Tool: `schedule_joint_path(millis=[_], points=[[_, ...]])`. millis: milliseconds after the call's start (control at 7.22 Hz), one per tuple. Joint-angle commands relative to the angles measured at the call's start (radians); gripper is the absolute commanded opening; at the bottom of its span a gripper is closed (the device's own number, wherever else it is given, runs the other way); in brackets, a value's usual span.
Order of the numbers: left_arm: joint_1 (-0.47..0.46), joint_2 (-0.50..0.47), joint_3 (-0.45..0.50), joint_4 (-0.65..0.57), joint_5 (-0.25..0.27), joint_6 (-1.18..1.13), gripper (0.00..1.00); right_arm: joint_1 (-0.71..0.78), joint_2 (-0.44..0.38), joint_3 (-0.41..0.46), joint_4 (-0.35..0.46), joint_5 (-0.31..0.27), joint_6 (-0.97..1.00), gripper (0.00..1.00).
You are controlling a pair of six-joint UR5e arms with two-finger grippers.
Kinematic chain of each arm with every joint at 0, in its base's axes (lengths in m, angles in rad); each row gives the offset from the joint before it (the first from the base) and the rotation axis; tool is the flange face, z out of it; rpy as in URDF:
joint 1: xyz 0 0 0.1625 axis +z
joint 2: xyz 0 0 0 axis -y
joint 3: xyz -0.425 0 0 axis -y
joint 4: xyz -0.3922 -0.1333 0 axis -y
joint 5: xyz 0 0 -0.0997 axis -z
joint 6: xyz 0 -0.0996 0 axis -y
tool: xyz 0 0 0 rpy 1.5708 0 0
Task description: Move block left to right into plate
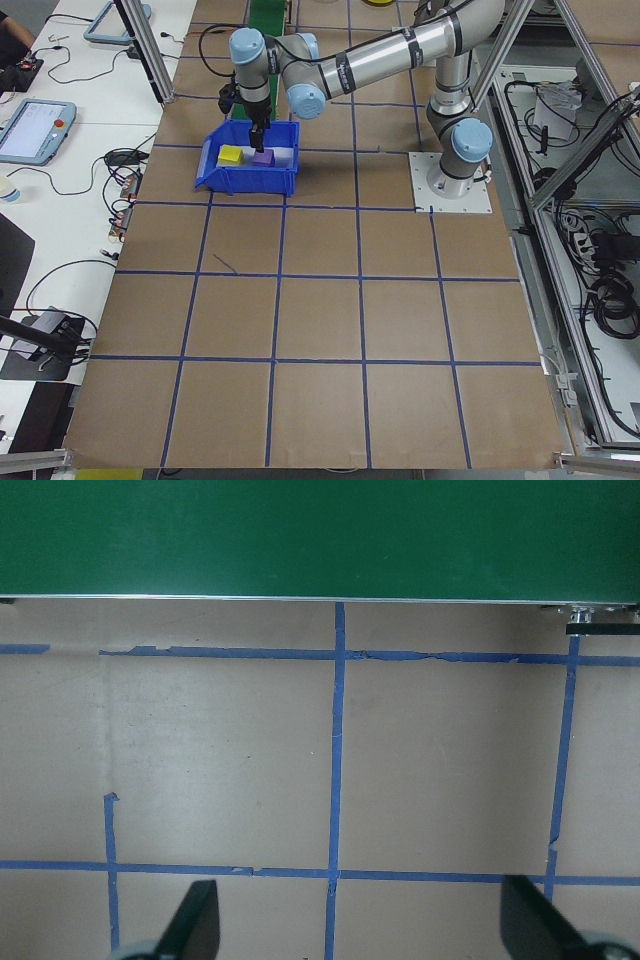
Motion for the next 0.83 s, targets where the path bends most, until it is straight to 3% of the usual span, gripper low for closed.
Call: schedule_joint_path(millis=[0,693], points=[[-0.028,-0.016,-0.018,0.007,-0.003,-0.004,1.0,0.0,0.0,0.002,-0.002,-0.001,0.0,1.0],[-0.034,-0.125,-0.022,0.102,-0.011,0.002,1.0,0.0,0.0,0.002,-0.004,0.002,0.0,1.0]])
